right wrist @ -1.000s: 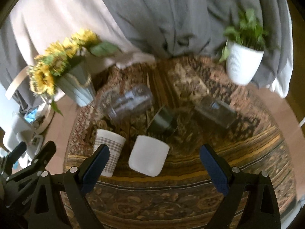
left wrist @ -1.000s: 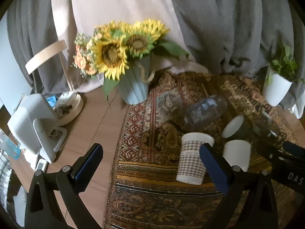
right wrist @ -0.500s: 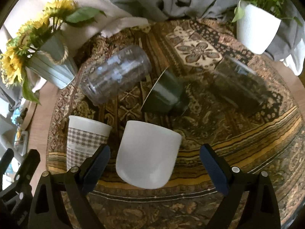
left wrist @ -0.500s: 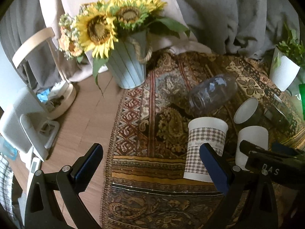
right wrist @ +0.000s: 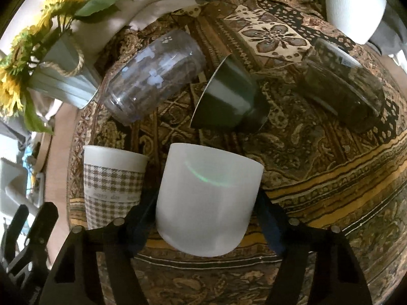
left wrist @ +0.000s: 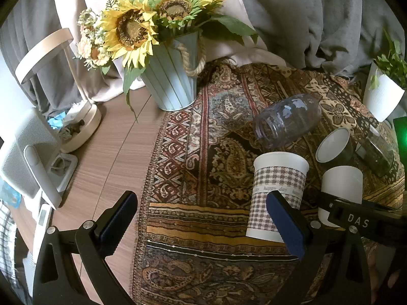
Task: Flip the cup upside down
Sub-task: 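Move the right tool to the upright white cup and close around it, then lift the white cup with the right tool toward the left tool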
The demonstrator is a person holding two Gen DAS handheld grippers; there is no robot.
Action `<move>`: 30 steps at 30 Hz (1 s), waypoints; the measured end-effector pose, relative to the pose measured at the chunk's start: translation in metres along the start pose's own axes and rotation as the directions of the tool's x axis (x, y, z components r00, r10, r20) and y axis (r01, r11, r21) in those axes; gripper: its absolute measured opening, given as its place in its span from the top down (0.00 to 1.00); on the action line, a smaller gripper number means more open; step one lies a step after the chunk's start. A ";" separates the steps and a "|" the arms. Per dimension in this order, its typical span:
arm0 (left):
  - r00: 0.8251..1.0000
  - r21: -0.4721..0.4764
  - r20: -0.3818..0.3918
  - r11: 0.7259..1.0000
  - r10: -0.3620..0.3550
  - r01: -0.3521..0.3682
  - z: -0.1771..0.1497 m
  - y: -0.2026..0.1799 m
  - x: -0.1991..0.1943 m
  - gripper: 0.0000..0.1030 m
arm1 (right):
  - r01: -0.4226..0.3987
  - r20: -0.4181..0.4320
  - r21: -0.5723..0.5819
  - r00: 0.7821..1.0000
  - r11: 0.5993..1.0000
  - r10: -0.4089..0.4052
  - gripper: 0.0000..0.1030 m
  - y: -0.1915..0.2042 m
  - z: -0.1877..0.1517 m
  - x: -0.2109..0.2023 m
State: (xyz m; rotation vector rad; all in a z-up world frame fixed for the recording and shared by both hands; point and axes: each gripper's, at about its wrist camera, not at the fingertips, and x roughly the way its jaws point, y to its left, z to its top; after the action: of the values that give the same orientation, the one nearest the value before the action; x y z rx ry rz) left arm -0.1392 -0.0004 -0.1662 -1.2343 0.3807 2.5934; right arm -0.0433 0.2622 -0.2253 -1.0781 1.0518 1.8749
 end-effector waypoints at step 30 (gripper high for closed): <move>0.998 0.054 -0.066 0.999 0.006 -0.002 -0.056 -0.066 -0.029 0.00 | 0.042 -0.160 -0.289 0.983 0.956 -0.092 0.30 -0.033 -0.036 -0.026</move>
State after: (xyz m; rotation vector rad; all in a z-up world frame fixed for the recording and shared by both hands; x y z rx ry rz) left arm -0.0600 0.0392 -0.1856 -1.3044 0.4636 2.5329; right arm 0.0064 0.2386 -0.2227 -1.4460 0.8408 1.9447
